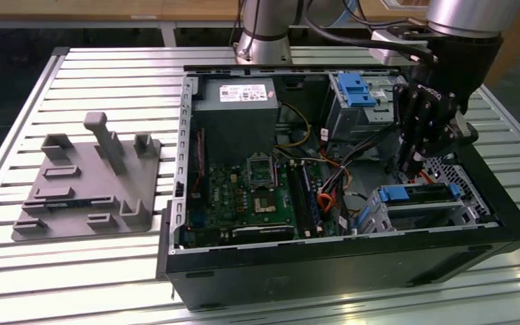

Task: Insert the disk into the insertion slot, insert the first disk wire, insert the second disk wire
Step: 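Insert the second disk wire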

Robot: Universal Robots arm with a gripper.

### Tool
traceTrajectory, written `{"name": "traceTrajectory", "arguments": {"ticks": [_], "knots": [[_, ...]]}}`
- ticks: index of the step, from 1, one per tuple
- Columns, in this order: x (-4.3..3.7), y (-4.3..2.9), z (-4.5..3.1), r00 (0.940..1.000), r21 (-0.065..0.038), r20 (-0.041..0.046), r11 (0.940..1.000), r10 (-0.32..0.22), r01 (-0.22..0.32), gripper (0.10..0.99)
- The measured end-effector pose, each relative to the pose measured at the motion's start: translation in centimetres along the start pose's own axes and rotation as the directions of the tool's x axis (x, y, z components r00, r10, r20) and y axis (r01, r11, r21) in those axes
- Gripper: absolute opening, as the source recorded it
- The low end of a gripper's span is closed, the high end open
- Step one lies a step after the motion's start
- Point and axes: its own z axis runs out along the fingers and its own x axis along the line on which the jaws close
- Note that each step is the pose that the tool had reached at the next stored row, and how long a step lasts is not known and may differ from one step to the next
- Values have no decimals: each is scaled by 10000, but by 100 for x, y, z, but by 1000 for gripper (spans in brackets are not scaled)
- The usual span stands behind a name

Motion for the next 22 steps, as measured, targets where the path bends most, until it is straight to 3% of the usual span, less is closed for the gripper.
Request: {"name": "traceTrajectory", "arguments": {"ticks": [3,6,7,13,17,22], "knots": [[-2,0,7,10000,0,2,10000,0,0,263],[0,0,16,10000,1,23,10000,1,-1,184],[2,0,19,10000,1,50,10000,2,-2,137],[21,1,29,9996,6,290,10000,6,-6,125],[23,1,25,9994,3,348,10000,5,-5,125],[69,-1,-163,9994,-32,349,10000,-1,2,125]]}}
